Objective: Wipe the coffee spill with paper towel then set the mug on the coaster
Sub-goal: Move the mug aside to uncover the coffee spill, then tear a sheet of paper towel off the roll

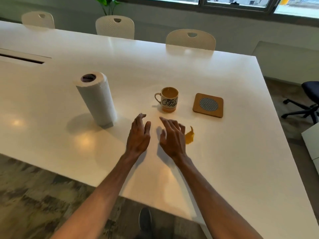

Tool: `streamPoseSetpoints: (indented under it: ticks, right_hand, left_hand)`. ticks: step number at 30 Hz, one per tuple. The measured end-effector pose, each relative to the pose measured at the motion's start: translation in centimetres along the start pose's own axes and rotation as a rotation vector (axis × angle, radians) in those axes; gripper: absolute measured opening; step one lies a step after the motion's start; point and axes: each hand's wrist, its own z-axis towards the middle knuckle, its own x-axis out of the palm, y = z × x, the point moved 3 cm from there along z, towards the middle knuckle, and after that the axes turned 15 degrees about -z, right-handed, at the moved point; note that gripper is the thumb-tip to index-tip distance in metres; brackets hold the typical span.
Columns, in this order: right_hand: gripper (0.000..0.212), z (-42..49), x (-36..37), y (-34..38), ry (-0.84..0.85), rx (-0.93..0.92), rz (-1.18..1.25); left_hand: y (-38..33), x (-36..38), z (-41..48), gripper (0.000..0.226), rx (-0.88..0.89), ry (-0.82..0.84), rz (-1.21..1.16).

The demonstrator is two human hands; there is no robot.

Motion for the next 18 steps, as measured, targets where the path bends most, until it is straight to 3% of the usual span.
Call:
streamPoseSetpoints:
  ticks: [9, 18]
  right_hand:
    - [0.056, -2.1, 2.0, 5.8, 0.130, -0.037, 0.109]
    - [0.064, 5.0, 2.7, 13.6, 0.117, -0.052, 0.149]
  left_hand:
    - [0.9, -7.0, -6.0, 0.028, 0.064, -0.265, 0.067]
    - [1.1, -14.4, -2.7, 0.022, 0.178, -0.597, 0.042]
